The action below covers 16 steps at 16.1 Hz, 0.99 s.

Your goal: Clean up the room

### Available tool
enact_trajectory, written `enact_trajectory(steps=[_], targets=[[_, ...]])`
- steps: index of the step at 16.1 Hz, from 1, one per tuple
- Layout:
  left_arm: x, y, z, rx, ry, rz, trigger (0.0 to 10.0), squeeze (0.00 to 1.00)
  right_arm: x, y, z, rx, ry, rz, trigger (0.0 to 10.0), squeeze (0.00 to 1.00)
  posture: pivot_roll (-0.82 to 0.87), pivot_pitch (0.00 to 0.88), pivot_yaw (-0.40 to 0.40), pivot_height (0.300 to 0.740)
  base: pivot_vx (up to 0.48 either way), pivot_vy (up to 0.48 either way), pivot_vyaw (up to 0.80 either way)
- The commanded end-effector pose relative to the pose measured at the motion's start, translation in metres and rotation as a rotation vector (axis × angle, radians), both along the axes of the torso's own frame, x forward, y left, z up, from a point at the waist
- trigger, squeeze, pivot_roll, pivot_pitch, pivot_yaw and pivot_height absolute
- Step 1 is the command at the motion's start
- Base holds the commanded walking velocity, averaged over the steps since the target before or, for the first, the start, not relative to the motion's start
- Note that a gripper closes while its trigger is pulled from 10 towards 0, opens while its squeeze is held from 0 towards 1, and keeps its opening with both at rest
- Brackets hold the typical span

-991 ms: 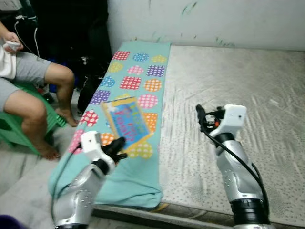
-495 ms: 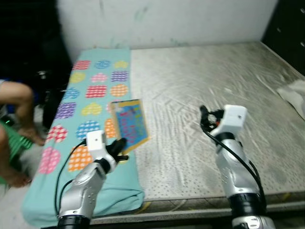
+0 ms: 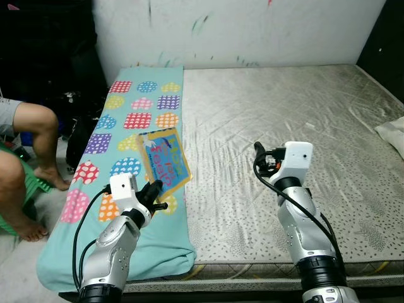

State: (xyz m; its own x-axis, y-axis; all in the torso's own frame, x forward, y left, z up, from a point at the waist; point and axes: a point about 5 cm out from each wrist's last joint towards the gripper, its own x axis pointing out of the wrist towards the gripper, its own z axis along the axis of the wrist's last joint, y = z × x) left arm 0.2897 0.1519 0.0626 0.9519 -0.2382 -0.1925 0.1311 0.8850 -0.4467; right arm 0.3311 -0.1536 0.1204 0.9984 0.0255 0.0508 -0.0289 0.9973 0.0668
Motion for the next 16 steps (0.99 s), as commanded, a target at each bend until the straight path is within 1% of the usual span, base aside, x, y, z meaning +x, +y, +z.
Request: enact_trajectory(steps=[1, 3, 6, 8, 10, 14, 16], targets=[[0.006, 0.004, 0.009, 0.006, -0.048, 0.031, 10.0, 0.0, 0.003, 0.002, 0.004, 0.012, -0.011, 0.001, 10.0, 0.0, -0.1, 0.0, 0.015, 0.74, 0.0, 0.0, 0.0], [0.007, 0.0, 0.01, -0.002, -0.052, 0.021, 10.0, 0.0, 0.007, 0.002, 0.01, 0.019, -0.026, 0.0, 10.0, 0.0, -0.12, 0.0, 0.012, 0.74, 0.0, 0.0, 0.0], [0.006, -0.003, 0.011, -0.013, -0.055, 0.023, 10.0, 0.0, 0.006, 0.002, 0.012, 0.019, -0.031, 0.007, 10.0, 0.0, -0.12, 0.0, 0.007, 0.74, 0.0, 0.0, 0.0], [0.005, -0.003, 0.011, -0.017, -0.055, 0.027, 10.0, 0.0, 0.003, 0.004, 0.008, 0.015, -0.021, 0.016, 10.0, 0.0, -0.12, 0.0, 0.003, 0.74, 0.0, 0.0, 0.0], [0.003, -0.002, 0.011, -0.017, -0.055, 0.034, 10.0, 0.0, -0.003, 0.007, -0.001, -0.031, 0.009, 0.001, 10.0, 0.0, -0.11, 0.0, -0.002, 0.74, 0.0, 0.0, 0.0], [0.002, -0.002, 0.01, -0.018, -0.04, 0.04, 10.0, 0.0, -0.01, 0.01, -0.01, -0.005, 0.034, 0.016, 10.0, 0.0, -0.11, 0.0, -0.003, 0.74, 0.0, 0.0, 0.0], [0.002, -0.002, 0.011, -0.026, -0.053, 0.04, 10.0, 0.0, -0.01, 0.009, -0.01, -0.011, 0.039, 0.014, 10.0, 0.0, -0.11, 0.0, -0.001, 0.74, 0.0, 0.0, -0.74]])
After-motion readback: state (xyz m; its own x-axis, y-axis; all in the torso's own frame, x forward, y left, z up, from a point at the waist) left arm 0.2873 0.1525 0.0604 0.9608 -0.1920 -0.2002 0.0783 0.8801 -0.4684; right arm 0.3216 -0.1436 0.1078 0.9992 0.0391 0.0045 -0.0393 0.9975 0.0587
